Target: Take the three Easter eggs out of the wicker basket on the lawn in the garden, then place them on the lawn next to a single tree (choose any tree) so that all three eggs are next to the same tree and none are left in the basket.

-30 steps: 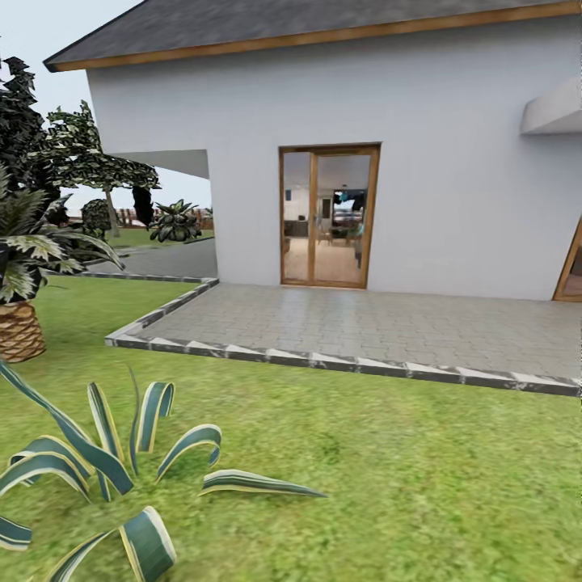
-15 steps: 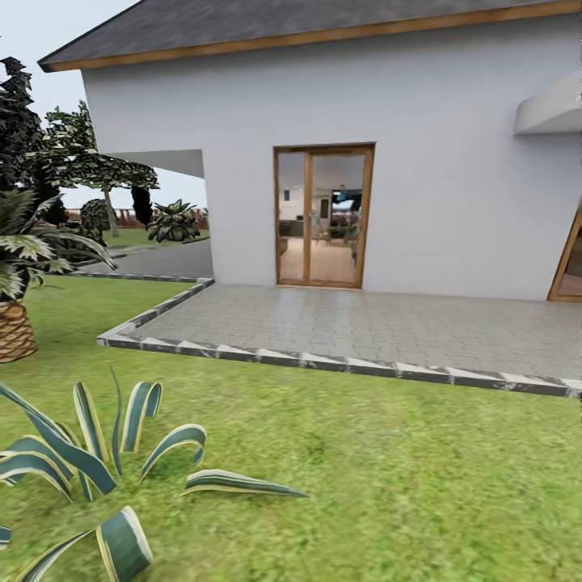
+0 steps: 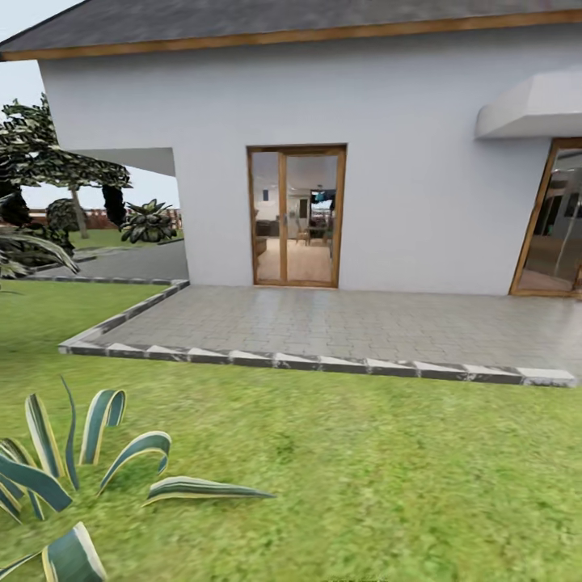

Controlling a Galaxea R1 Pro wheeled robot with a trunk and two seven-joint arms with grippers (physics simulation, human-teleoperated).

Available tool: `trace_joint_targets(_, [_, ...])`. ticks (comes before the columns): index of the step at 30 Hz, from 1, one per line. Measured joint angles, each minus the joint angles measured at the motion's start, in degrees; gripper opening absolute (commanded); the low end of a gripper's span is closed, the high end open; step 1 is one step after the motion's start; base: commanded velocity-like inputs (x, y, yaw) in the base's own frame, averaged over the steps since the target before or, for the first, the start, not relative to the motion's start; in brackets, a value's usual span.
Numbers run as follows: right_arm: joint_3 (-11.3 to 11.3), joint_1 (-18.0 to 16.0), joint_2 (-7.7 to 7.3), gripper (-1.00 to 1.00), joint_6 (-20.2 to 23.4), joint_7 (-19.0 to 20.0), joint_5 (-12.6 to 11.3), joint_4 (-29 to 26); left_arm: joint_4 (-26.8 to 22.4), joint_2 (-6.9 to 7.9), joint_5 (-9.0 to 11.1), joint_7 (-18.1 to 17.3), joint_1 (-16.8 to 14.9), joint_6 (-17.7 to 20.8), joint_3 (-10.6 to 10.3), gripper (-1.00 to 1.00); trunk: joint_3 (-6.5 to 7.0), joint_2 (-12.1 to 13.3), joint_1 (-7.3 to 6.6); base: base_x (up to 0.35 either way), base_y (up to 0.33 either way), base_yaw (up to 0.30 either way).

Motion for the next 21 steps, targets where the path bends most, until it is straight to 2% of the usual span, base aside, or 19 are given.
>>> trace_joint_targets(21, [0.0, 0.0, -0.03, 1.00, 0.0, 0.0, 0.0, 0.0, 0.0, 0.00, 0.0, 0.0, 0.0, 0.0, 0.0, 1.00, 0.00, 0.0, 0.00, 0.000, -0.229, -0.270])
